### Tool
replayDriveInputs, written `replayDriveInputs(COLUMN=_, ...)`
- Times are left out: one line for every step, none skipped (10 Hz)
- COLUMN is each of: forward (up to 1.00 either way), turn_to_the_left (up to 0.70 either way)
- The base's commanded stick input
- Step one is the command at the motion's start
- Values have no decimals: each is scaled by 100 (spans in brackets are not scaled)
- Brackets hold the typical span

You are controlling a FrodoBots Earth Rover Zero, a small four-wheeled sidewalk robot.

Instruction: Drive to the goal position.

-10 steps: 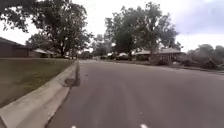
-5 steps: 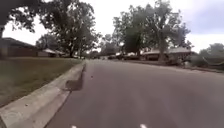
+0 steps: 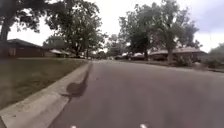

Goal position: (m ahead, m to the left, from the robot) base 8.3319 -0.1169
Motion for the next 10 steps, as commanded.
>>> replayDriveInputs(forward=70, turn_to_the_left=0)
replayDriveInputs(forward=70, turn_to_the_left=0)
replayDriveInputs(forward=70, turn_to_the_left=0)
replayDriveInputs(forward=70, turn_to_the_left=0)
replayDriveInputs(forward=70, turn_to_the_left=0)
replayDriveInputs(forward=70, turn_to_the_left=0)
replayDriveInputs(forward=70, turn_to_the_left=0)
replayDriveInputs(forward=70, turn_to_the_left=0)
replayDriveInputs(forward=70, turn_to_the_left=0)
replayDriveInputs(forward=70, turn_to_the_left=6)
